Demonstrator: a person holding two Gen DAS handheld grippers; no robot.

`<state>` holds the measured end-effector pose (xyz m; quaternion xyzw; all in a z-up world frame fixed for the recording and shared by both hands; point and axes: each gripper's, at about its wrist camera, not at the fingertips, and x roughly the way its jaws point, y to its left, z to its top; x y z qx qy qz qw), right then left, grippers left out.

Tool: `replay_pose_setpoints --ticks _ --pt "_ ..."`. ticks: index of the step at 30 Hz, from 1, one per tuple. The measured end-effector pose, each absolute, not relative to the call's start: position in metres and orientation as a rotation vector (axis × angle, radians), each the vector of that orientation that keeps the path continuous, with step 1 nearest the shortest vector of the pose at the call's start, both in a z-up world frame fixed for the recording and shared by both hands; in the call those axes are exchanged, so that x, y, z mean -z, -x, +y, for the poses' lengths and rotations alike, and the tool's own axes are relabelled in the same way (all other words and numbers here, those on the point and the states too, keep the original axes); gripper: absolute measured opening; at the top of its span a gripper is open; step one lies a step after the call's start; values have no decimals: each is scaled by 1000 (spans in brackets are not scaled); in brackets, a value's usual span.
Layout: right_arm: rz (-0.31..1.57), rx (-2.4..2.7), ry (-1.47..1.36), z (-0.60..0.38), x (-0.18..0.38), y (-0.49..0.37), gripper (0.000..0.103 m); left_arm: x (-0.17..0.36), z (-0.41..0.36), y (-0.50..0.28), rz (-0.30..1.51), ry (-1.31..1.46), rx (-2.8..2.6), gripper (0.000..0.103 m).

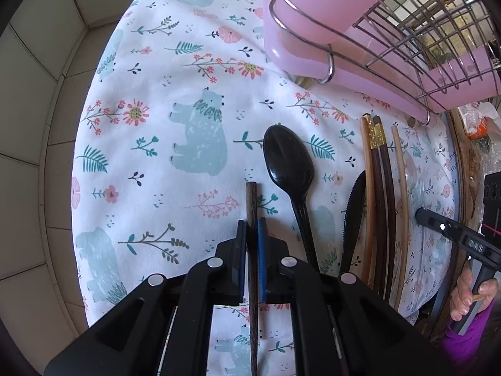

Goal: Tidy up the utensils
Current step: 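Lift the dark chopstick with the left tool while the right tool lifts the fork, then lower the chopstick into the pink cup and open the left tool while the right tool drops the fork in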

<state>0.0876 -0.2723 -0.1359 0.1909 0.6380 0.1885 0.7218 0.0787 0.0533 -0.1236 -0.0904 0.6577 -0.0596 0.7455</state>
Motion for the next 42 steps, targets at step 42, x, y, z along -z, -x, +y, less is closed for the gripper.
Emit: replay_pose_setpoints --ticks 42 --pt "181 -258 -347 -311 -84 -168 5 -91 38 -152 192 245 87 6"
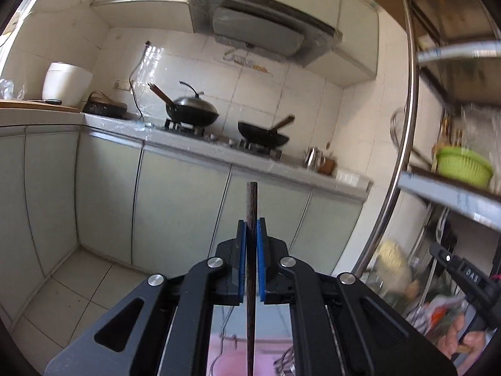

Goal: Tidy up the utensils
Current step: 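Lower the chopstick into the pink cup and open the left tool while the right tool drops the fork in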

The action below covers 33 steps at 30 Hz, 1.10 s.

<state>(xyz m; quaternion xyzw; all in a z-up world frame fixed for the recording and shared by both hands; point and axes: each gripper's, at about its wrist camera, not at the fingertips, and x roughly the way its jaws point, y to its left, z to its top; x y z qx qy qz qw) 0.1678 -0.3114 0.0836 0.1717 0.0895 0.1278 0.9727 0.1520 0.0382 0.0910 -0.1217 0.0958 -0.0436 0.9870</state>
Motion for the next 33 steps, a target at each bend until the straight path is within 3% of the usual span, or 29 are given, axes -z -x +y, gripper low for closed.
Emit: replay_pose_setpoints --ticks 11,15,17,19,33 --pt "474 -262 -365 -317 -32 -174 6 -39 40 -142 404 236 108 6" --pt "561 -251 -351 -318 -26 -177 22 -31 49 -144 481 289 103 6" --pt "605 -251 -346 -318 -24 -176 36 -29 54 -147 525 322 104 15" --pt "623 -251 -348 -321 -23 -173 39 -30 62 -145 552 369 109 21" --pt "563 -239 -314 -326 -45 -97 40 -64 74 -82 531 335 86 28"
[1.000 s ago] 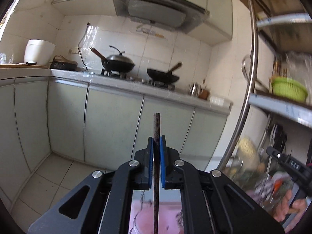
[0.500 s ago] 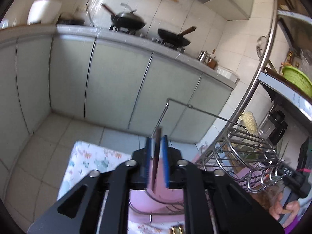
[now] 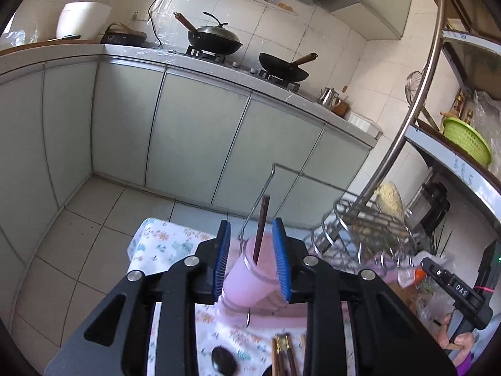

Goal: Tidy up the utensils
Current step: 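Lower the chopstick into the pink cup and open the left tool while the right tool drops the fork in, then move both tools back down to the remaining utensils on the cloth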

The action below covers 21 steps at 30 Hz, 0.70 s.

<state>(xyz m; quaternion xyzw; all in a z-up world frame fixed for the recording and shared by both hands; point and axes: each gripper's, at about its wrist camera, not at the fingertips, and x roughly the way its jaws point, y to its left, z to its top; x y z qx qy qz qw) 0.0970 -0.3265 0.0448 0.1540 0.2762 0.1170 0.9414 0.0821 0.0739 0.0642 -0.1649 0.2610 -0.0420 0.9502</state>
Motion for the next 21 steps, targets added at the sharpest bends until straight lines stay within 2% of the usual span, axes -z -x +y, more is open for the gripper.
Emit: replay_pose_setpoints --ticks 12,14,21 --pt "574 -237 -317 -317 -39 -44 40 -56 65 -32 577 306 102 28" --pt "588 -239 -300 -312 -37 -41 40 -55 62 -27 588 287 102 33" --pt "675 -288 -257 -293 -21 -34 40 -37 53 -23 687 273 109 33"
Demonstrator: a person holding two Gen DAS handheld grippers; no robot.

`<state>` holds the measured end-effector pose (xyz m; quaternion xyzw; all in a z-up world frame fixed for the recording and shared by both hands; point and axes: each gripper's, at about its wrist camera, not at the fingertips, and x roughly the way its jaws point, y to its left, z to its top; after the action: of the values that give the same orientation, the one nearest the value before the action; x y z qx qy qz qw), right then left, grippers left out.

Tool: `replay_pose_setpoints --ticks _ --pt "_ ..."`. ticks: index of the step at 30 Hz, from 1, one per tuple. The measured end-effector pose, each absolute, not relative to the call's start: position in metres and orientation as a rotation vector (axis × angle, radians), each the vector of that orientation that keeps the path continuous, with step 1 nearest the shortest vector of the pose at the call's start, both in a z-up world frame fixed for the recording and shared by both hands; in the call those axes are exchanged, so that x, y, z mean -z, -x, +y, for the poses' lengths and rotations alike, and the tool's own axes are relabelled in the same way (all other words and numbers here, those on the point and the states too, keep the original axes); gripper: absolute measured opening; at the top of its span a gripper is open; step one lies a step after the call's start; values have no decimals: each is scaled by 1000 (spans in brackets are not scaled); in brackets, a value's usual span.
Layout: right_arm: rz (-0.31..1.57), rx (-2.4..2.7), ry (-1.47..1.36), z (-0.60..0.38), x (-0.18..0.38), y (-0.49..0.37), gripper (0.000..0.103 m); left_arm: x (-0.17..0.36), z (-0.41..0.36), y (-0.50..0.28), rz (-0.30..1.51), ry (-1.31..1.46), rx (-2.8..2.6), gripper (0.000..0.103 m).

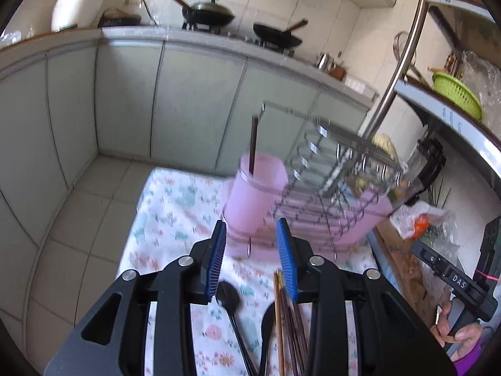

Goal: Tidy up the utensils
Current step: 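Move both tools back down to the remaining utensils on the cloth, then grasp the black spoon with the left tool while the right tool grasps a wooden chopstick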

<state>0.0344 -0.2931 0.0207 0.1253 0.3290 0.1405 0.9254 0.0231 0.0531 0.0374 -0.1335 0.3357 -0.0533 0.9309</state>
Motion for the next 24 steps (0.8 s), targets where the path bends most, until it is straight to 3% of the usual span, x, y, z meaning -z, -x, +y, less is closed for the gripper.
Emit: replay_pose_setpoints --ticks 9,16,24 --pt "767 -293 -264 -281 11 -44 40 9 50 -41 904 264 111 33" --pt "926 -347 -383 -280 49 -74 16 63 46 -72 1179 299 117 33" --pt "1015 -375 -392 -269 70 -90 15 106 38 -91 1360 328 85 33"
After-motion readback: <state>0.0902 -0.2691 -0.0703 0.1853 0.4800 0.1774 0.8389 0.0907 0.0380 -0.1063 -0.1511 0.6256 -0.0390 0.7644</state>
